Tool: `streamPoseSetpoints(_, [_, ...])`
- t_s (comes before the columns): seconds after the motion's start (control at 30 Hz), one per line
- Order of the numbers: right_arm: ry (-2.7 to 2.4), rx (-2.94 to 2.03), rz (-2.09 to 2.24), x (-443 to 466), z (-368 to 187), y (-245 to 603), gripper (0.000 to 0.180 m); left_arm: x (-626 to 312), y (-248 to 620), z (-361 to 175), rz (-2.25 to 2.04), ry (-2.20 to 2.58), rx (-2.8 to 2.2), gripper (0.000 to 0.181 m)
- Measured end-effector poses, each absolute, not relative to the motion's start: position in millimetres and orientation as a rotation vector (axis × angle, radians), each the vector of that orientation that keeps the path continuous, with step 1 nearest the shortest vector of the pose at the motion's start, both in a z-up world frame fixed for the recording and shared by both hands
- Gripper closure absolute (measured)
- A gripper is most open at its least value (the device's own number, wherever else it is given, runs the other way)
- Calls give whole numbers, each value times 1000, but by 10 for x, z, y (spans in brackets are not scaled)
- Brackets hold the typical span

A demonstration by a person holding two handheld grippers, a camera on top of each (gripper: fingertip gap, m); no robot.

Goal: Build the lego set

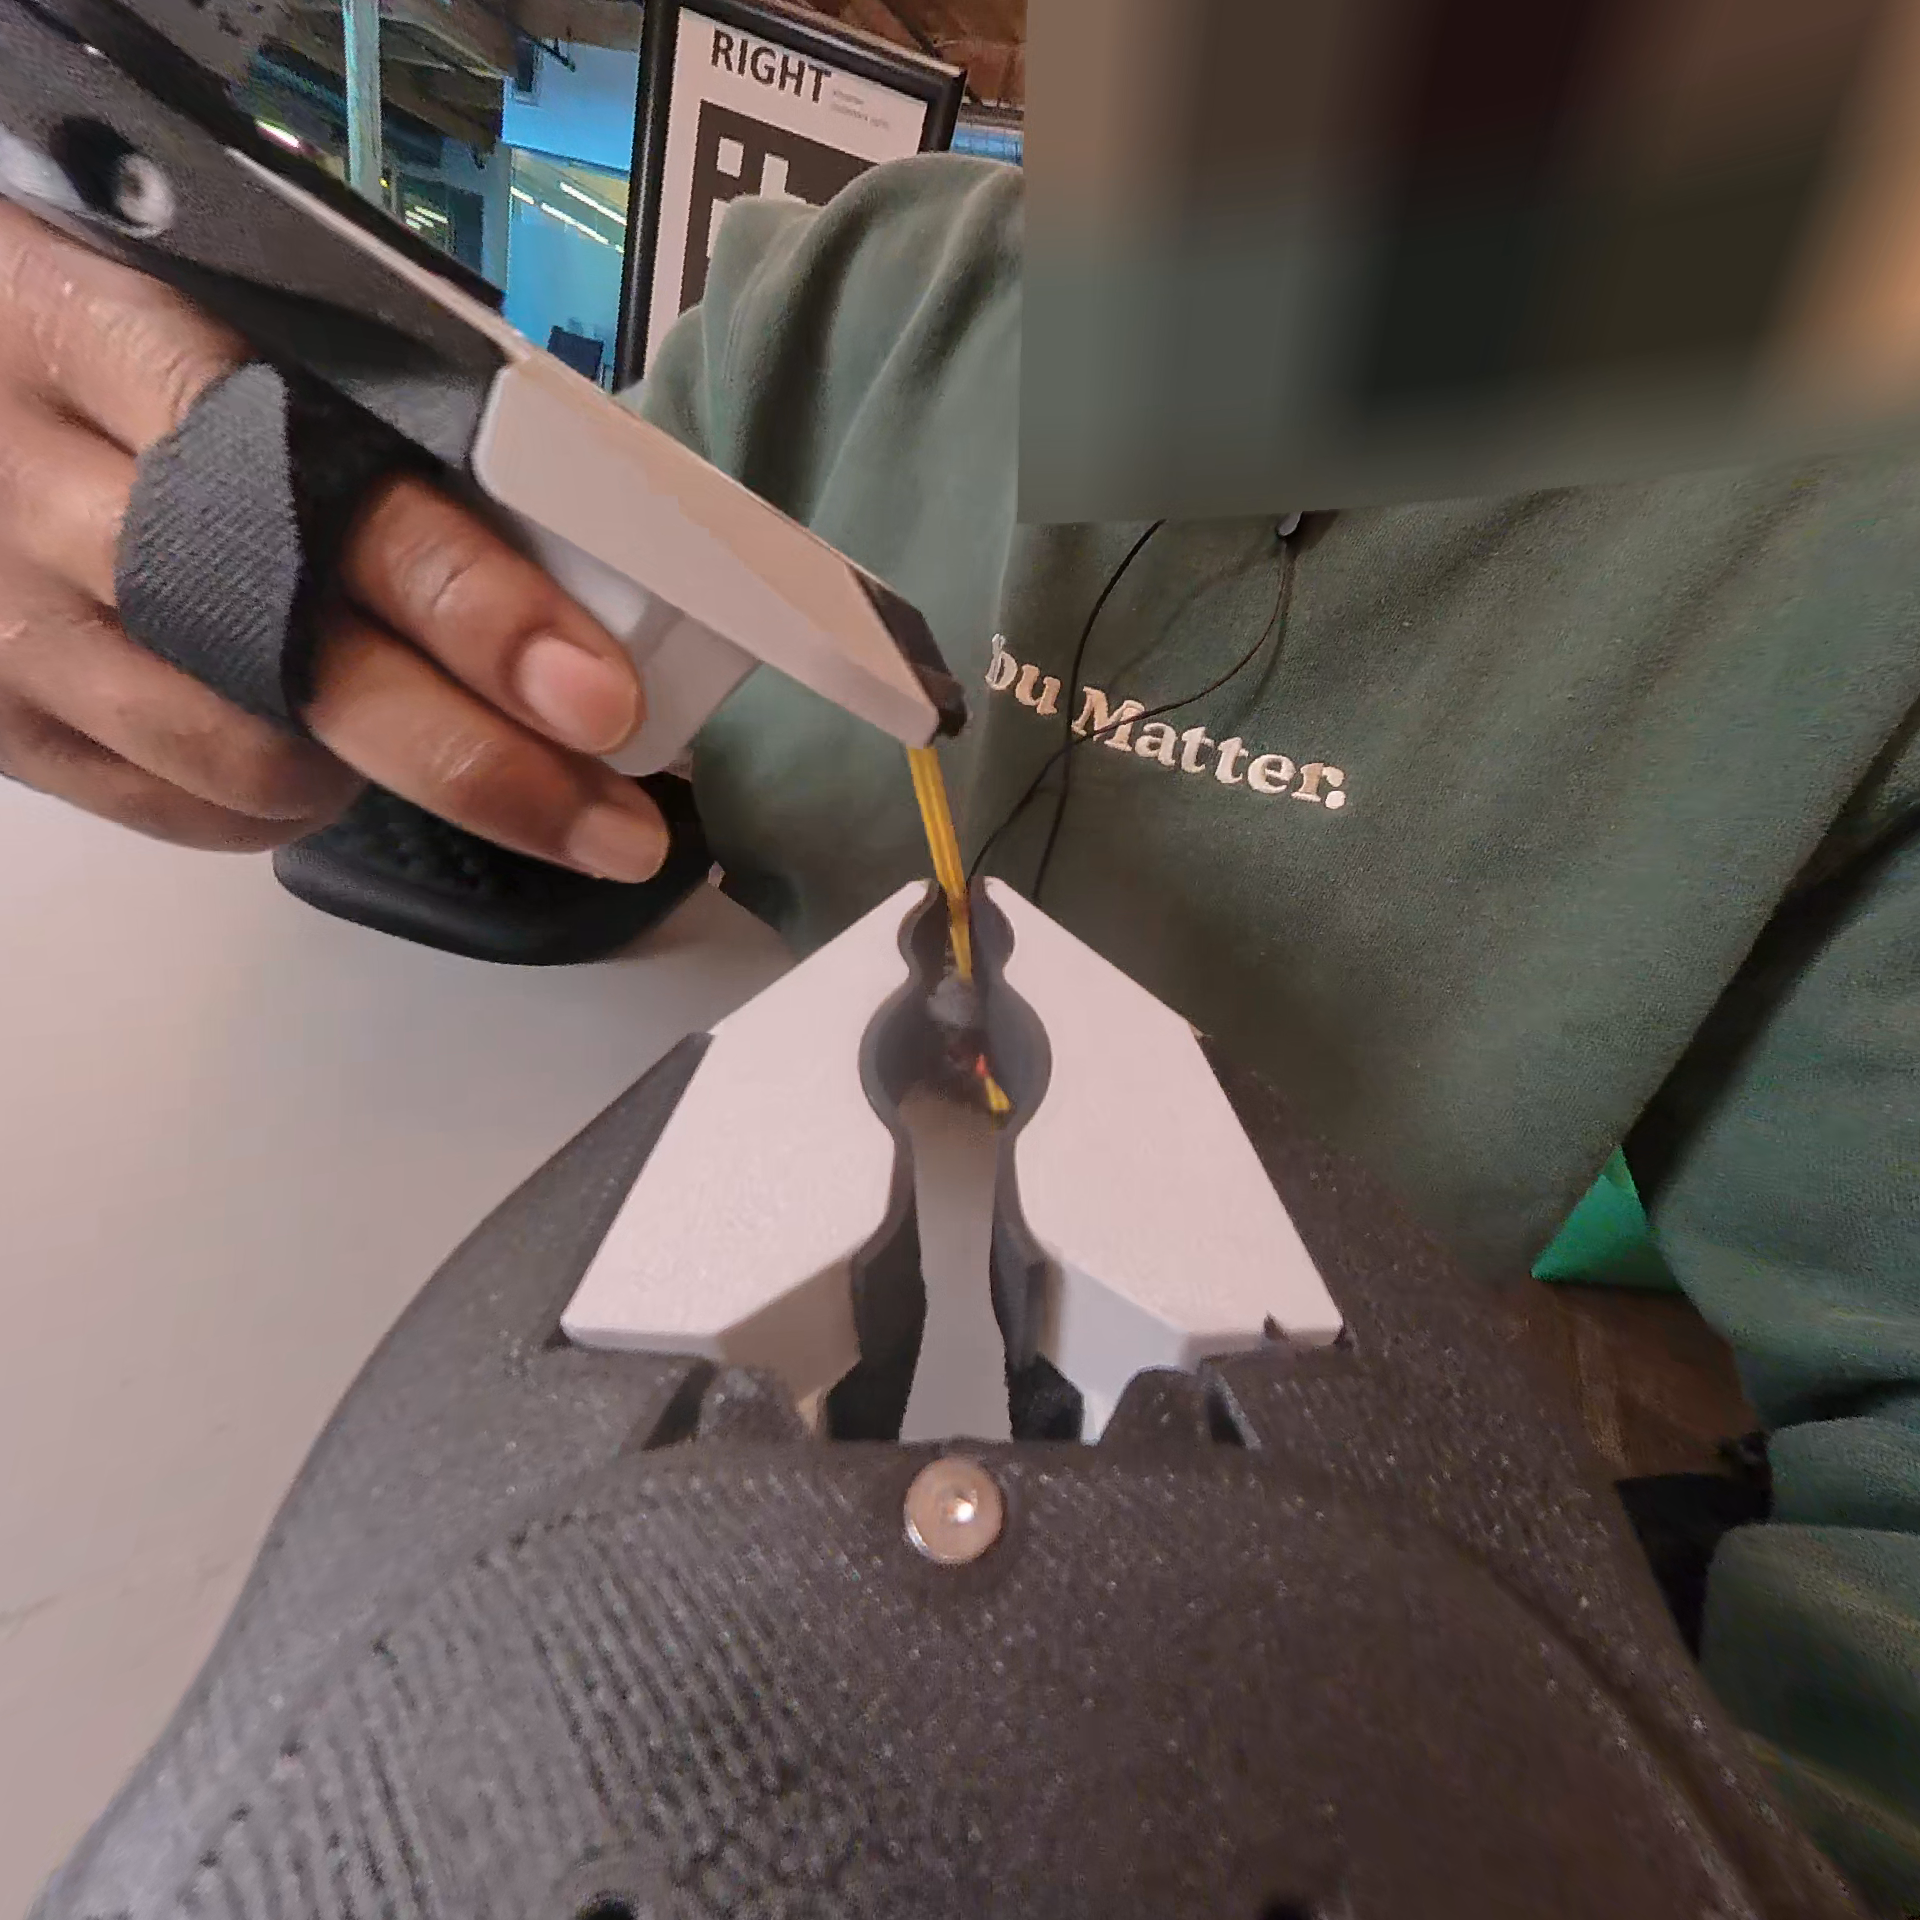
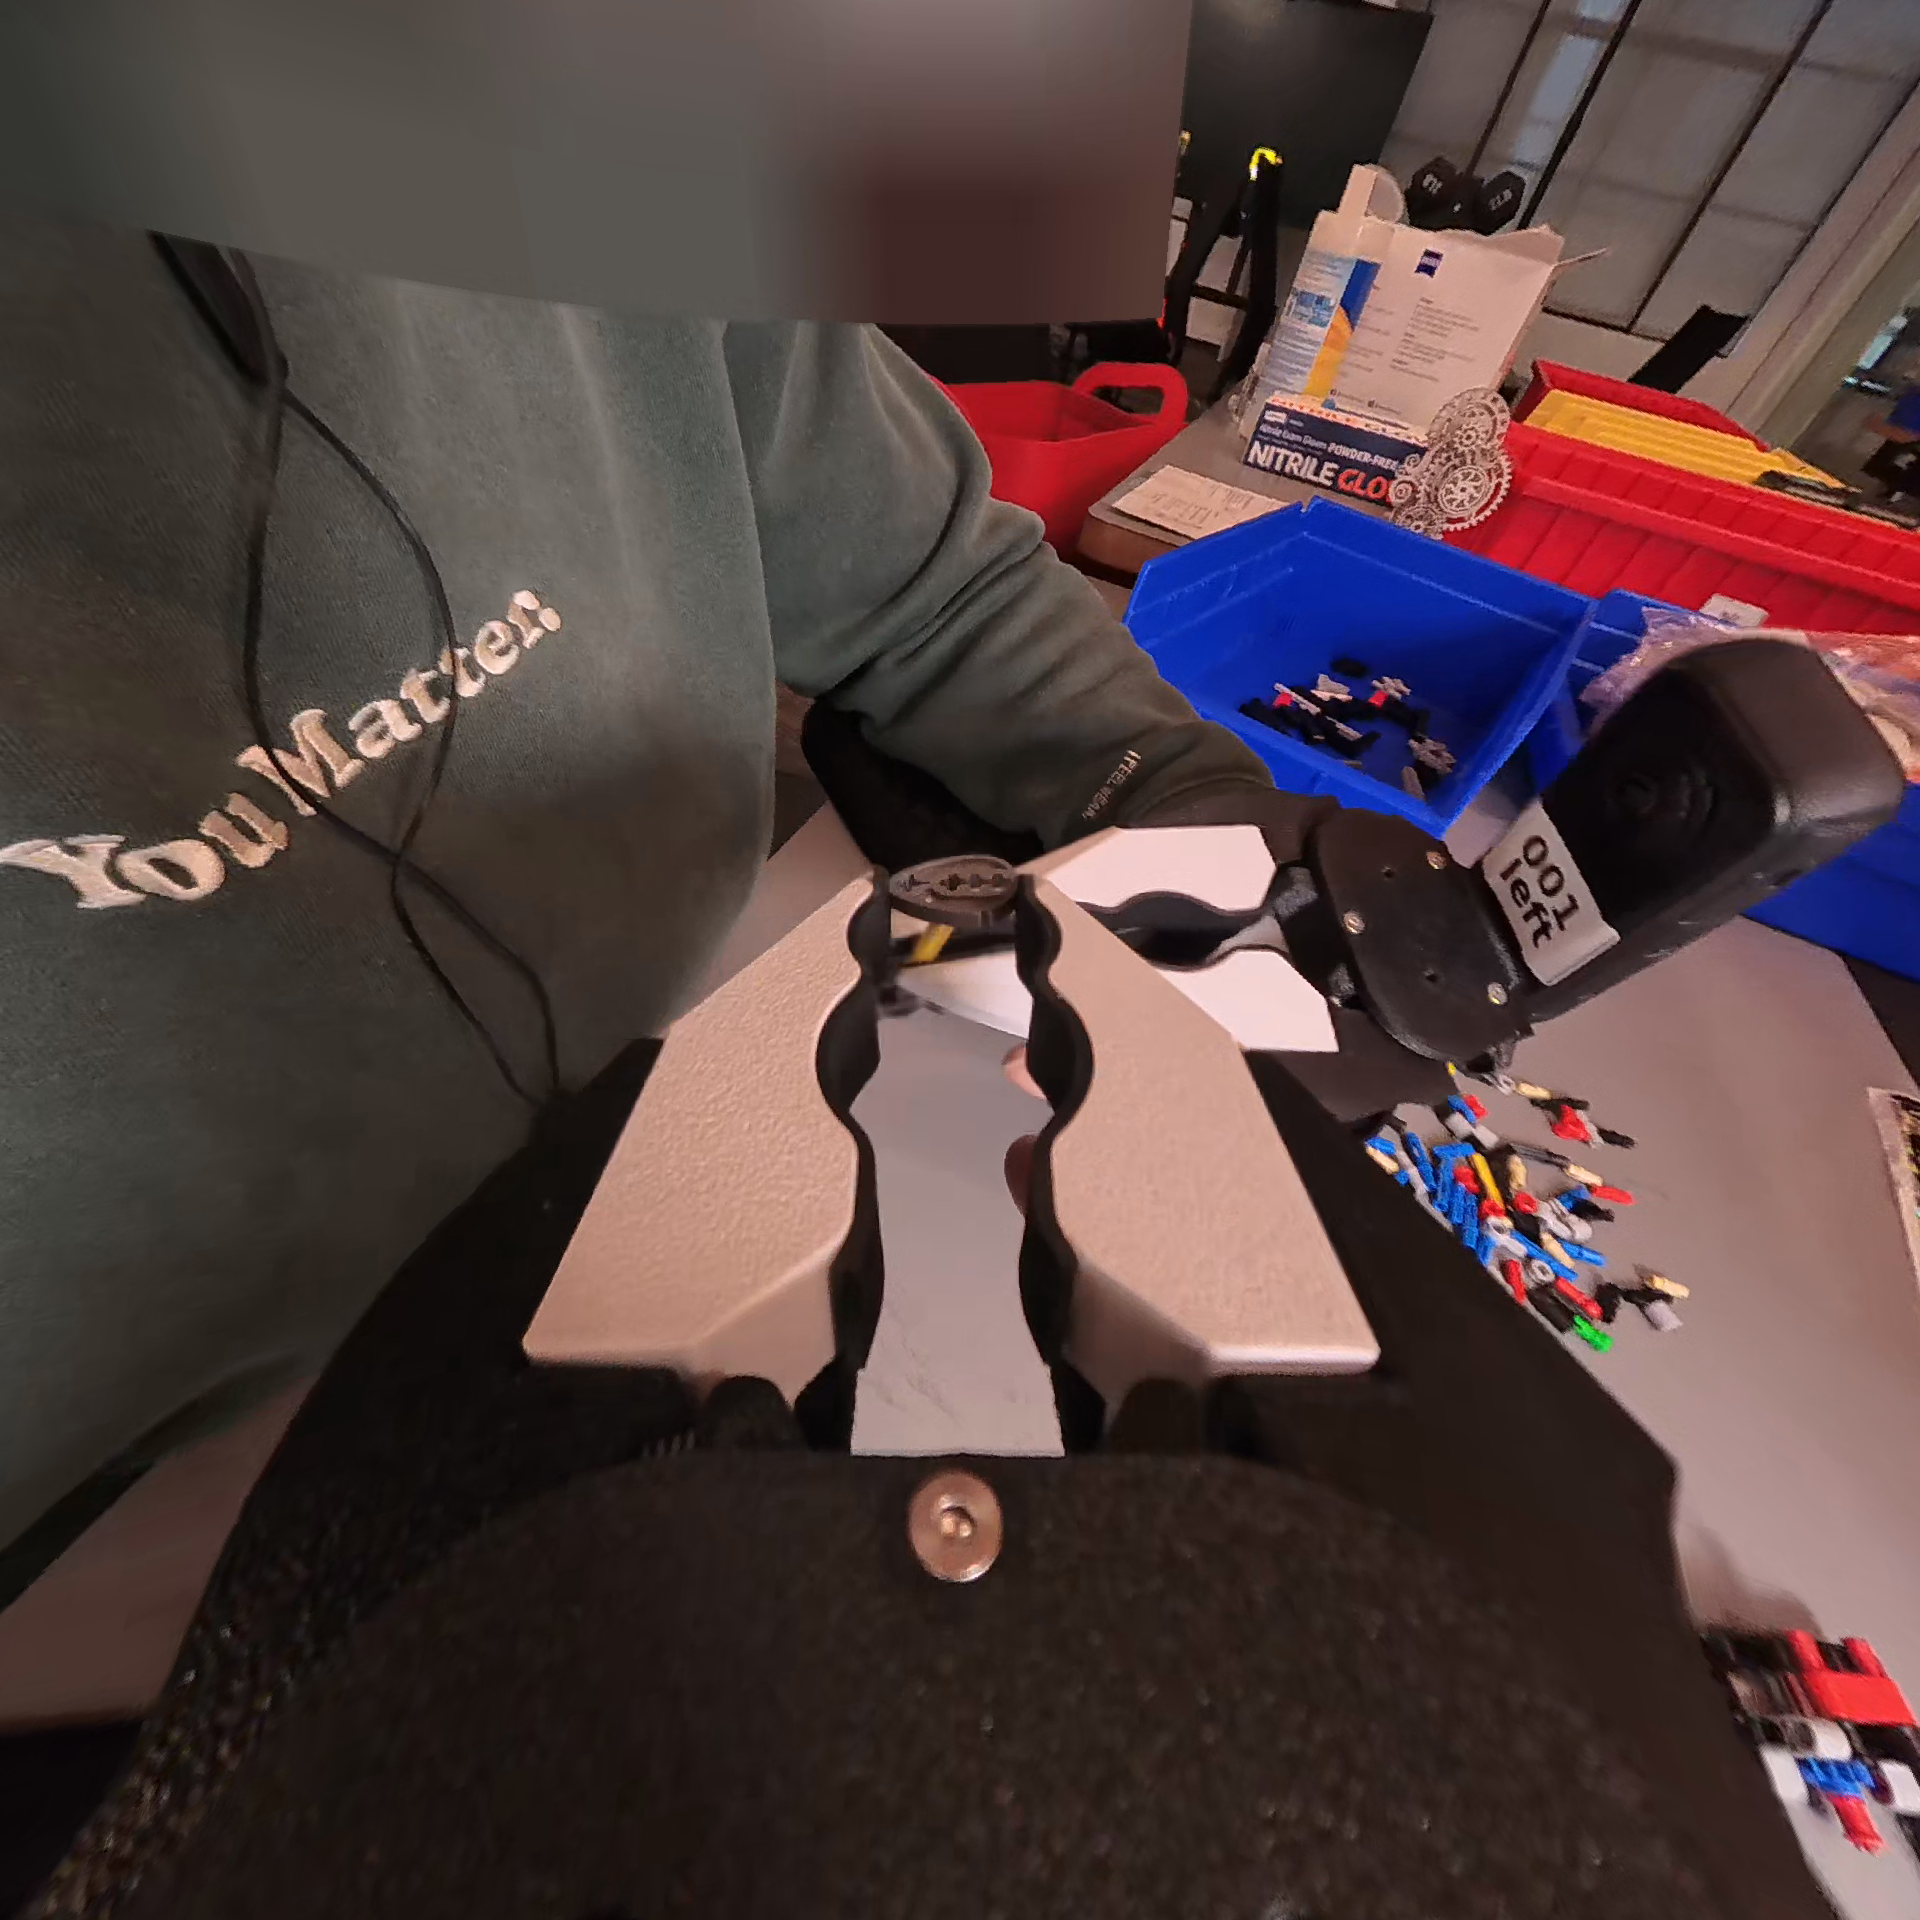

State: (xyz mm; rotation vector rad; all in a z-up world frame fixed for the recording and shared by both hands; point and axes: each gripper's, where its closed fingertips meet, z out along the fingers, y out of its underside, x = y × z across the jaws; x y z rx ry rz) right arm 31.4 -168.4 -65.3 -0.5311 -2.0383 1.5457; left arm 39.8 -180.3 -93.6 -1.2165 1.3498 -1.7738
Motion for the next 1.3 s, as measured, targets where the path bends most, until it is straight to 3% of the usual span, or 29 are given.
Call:
streamPoseSetpoints(0.73, [-2067, -584, 1665, 379, -850, -1745, 157, 428, -1715, -1191, -1514, 1450, -1315, 179])
streamPoseSetpoints(1.3, [-1948, -557, 1675, 374, -701, -1689, 157, 467, -1663, -1082, -1358, 1437, -1256, 179])
